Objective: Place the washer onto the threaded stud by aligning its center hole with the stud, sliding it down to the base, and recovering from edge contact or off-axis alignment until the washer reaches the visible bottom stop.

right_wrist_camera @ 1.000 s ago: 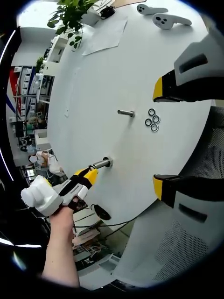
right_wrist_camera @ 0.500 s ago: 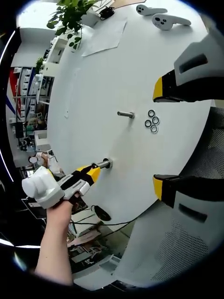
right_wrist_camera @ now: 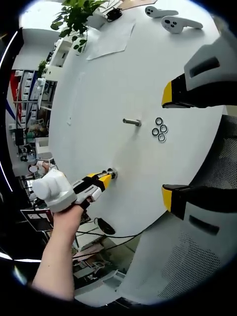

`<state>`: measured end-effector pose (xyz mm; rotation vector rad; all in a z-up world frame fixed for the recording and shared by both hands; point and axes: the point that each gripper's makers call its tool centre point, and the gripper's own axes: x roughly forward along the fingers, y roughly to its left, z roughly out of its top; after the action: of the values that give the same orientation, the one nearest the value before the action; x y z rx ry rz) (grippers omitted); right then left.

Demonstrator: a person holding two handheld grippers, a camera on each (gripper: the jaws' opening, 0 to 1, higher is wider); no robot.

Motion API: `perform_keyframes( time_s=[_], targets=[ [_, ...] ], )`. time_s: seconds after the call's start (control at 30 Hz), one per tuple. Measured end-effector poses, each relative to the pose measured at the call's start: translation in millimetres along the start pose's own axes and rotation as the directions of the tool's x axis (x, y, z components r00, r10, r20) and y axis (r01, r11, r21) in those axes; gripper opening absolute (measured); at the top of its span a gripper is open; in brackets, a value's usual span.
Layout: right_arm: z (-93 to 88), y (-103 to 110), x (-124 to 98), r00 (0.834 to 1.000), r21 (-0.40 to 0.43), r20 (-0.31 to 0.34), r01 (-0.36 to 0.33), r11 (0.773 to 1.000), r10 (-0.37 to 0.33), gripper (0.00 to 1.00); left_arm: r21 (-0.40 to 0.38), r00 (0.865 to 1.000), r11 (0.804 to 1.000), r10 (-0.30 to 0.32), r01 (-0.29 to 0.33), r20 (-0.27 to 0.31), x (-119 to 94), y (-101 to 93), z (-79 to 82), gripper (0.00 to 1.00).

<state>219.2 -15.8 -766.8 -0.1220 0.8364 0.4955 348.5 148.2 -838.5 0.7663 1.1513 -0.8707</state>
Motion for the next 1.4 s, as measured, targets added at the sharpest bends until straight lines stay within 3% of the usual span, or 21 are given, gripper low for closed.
perform_keyframes(
  time_s=[0.2,0.53,0.67,0.7,0.9,1.07,1.17,1.27,1.33,1.4],
  targets=[
    [-1.1,-1.0,-0.7,1.000,0.001,-0.003,0.004,1.000,-0.004,0.65,-0.003,1.000,1.000,0.004,-0.004,-0.014,8.0,-0.8,-3.8,0.19],
    [-5.3,-2.2,2.2,1.000,-0.004,-0.020,0.007,1.000,-0.007,0.65,-0.021,1.000,1.000,-0.006,0.006,0.010,10.1,-0.9,-2.6,0.19],
    [-3.9,-4.0,0.8,1.000,0.011,-0.012,0.011,1.000,-0.011,0.65,-0.022,0.999,1.000,0.004,-0.003,0.042,7.4,-0.9,-2.2,0.19],
    [-4.3,-3.9,1.0,1.000,0.015,-0.012,0.011,1.000,-0.010,0.65,-0.052,0.999,0.999,0.001,0.002,0.054,6.6,-1.0,-1.6,0.20],
    [-5.2,-2.1,2.0,1.000,0.001,-0.017,0.007,1.000,-0.007,0.65,-0.075,0.995,0.997,0.033,-0.026,0.097,-10.6,2.7,-2.3,0.29],
    [-6.6,-1.5,3.0,1.000,0.019,-0.019,-0.001,1.000,0.001,0.65,-0.165,0.976,0.984,0.097,-0.065,0.193,-36.7,12.2,1.7,0.30],
    [-6.4,-1.0,3.0,1.000,0.011,-0.020,-0.001,1.000,0.001,0.65,-0.239,0.955,0.967,0.150,-0.088,0.254,-57.8,15.7,2.8,0.31],
    [-7.0,1.2,2.5,1.000,-0.008,-0.023,0.002,1.000,-0.002,0.65,-0.292,0.945,0.955,0.133,-0.043,0.299,-68.7,8.6,0.2,0.32],
    [-7.0,3.2,2.9,1.000,-0.020,-0.025,-0.003,1.000,0.003,0.65,-0.315,0.932,0.947,0.168,-0.062,0.323,-81.2,7.2,-5.3,0.32],
    [-6.1,3.6,2.9,1.000,-0.032,-0.023,-0.003,0.999,0.003,0.65,-0.361,0.906,0.929,0.221,-0.082,0.360,-95.3,7.1,-9.1,0.31]
  ],
)
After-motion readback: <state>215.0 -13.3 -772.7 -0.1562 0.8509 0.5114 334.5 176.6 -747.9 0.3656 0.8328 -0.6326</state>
